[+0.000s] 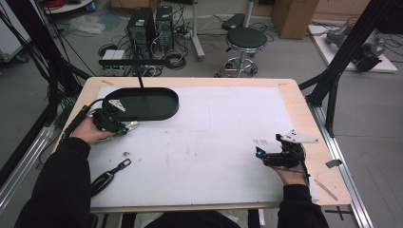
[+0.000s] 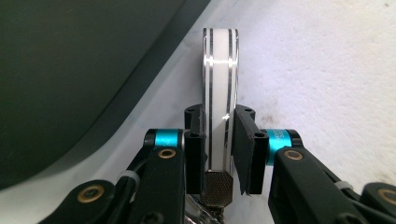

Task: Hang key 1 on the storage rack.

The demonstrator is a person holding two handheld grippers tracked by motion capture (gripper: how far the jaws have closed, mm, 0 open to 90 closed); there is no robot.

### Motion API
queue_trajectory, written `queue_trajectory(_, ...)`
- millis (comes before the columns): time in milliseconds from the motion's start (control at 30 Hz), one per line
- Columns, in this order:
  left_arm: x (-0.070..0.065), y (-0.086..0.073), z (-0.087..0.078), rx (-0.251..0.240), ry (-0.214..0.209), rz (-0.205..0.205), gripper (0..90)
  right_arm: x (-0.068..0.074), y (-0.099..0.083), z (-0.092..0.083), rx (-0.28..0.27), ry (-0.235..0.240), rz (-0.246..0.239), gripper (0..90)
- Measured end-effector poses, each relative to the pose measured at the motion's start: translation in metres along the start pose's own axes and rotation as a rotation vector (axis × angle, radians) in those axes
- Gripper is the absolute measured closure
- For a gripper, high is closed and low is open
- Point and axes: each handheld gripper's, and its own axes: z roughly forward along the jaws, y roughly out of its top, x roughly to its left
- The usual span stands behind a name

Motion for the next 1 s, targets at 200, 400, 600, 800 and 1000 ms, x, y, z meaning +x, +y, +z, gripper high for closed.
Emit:
queue_trajectory(200, 0.005, -0.003, -0.025, -0.074, -0.016, -0.030, 75.3, 0.000, 0.001, 0.001, -0.003, 0.002, -0.008, 0.8)
queue_trajectory(400, 0.000, 0.007, -0.040, -0.068, 0.004, -0.007, 75.3, 0.000, 0.001, 0.000, -0.010, 0.001, -0.006, 0.8)
queue_trajectory(600, -0.005, 0.021, -0.051, -0.088, 0.007, 0.013, 75.3, 0.000, 0.001, -0.001, -0.013, 0.001, -0.003, 0.8)
queue_trajectory(800, -0.006, 0.034, -0.069, -0.107, 0.022, 0.023, 75.2, -0.001, 0.001, -0.003, -0.019, 0.003, 0.003, 0.8)
queue_trajectory(1000, -0.003, 0.040, -0.085, -0.137, 0.032, 0.011, 75.3, -0.001, 0.001, -0.004, -0.026, 0.006, 0.008, 0.8)
